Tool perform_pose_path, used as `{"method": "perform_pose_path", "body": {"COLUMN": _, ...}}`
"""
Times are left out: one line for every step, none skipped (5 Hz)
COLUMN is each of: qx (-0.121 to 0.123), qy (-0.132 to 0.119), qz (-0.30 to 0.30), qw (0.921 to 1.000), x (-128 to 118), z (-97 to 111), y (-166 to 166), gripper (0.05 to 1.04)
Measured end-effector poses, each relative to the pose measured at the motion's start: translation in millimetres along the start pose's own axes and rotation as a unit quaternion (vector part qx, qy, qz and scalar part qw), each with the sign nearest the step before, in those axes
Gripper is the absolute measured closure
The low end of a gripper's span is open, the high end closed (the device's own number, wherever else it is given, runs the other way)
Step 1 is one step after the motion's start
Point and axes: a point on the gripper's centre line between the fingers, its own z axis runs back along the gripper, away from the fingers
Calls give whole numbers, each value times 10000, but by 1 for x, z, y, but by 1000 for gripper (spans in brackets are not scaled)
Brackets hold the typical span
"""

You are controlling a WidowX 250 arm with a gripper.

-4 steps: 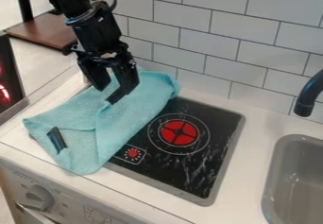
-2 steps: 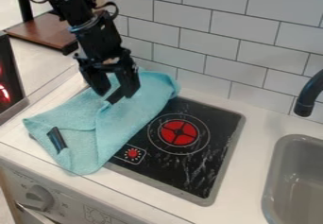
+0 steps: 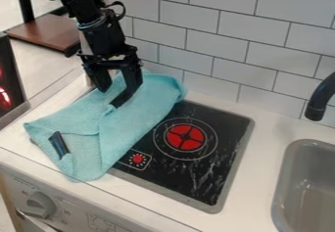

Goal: Déplier le tissu de droite vers gauche

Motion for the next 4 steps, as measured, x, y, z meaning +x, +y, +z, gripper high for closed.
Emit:
{"method": "perform_pose_path", "body": {"qx": 216, "qy": -35, "qz": -7, "qw": 9998, "x": 1, "z": 0, "y": 7, "gripper": 85}}
{"method": "perform_pose_path", "body": {"qx": 293, "qy": 51, "qz": -34, "qw": 9996, "x": -1, "z": -2, "y": 9, "gripper": 85}}
{"method": "perform_pose_path", "body": {"qx": 237, "qy": 325, "qz": -89, "qw": 9992, "x": -7, "z": -16, "y": 8, "gripper": 88}}
{"method": "perform_pose_path", "body": {"qx": 306, "qy": 363, "qz": -56, "qw": 9989, "x": -8, "z": -20, "y": 11, "gripper": 161}}
